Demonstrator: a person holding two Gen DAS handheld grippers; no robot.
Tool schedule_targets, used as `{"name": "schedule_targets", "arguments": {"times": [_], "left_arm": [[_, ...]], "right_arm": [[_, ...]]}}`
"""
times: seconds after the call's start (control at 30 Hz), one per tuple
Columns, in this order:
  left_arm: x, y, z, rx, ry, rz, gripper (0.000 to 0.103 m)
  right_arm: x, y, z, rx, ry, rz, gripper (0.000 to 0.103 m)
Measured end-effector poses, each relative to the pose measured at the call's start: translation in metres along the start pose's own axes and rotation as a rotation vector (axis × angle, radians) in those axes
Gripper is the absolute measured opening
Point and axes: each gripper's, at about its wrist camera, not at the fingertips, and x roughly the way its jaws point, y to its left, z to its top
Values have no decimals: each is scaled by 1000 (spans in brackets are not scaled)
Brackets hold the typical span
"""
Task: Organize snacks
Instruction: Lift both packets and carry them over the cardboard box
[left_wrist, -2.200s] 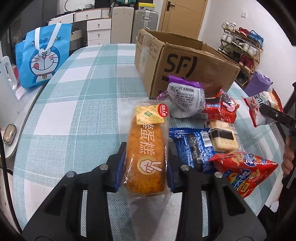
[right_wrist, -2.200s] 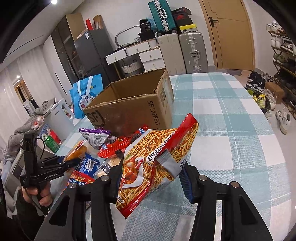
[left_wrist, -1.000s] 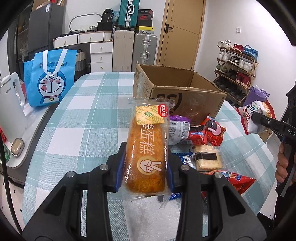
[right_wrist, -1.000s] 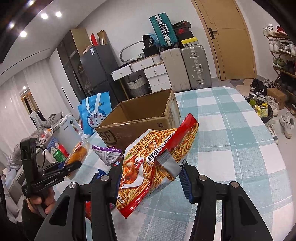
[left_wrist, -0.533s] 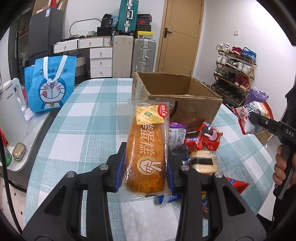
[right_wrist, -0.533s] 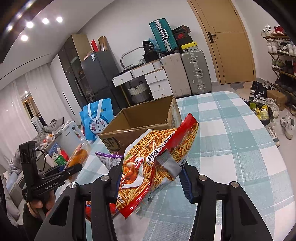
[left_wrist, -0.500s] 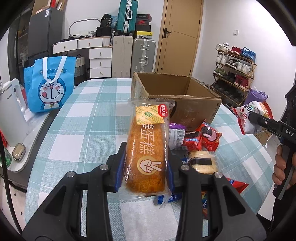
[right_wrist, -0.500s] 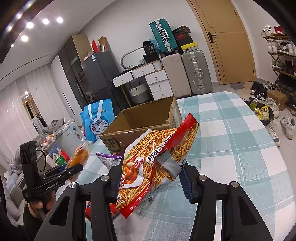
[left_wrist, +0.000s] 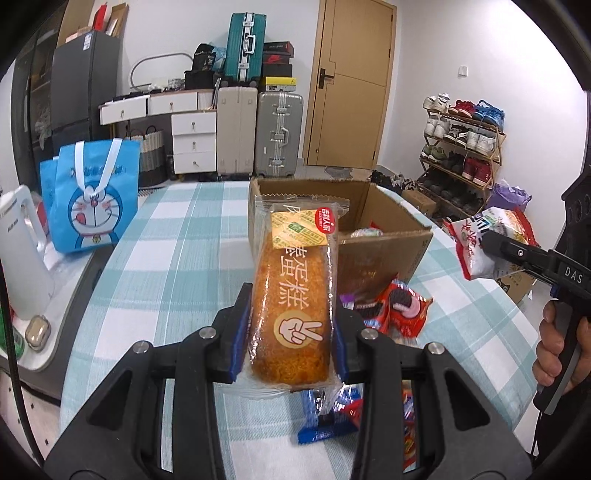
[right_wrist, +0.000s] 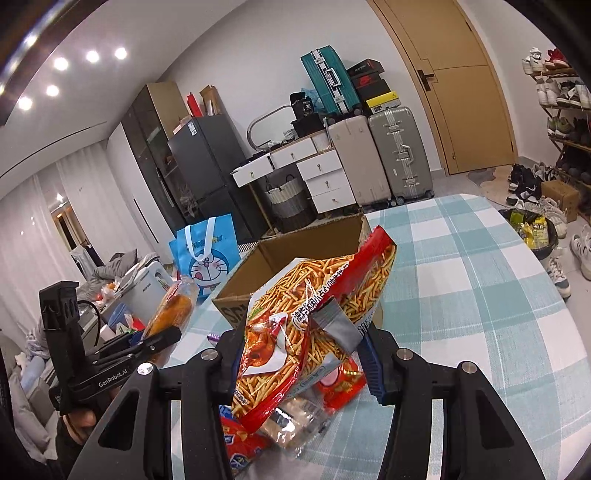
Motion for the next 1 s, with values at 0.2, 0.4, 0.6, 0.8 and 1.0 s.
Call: {"name": "schedule_targets", "arguments": {"times": [0.2,0.4,0.6,0.8,1.0], "left_arm": [[13,-12,17,26,-3,8,33],[28,-18,31,23,5,8,33],[42,-22,46,24,2,12,33],[60,-28,65,28,3,19,33],[83,-38,77,52,15,40,33]], "right_arm": [[11,3,13,-3,0,-1,51],[24,1,20,-1,10,-15,51],[34,-3,29,6,12,-29,51],[45,-2,36,8,12,-38,51],[60,-3,44,21,18,-40,51]]}}
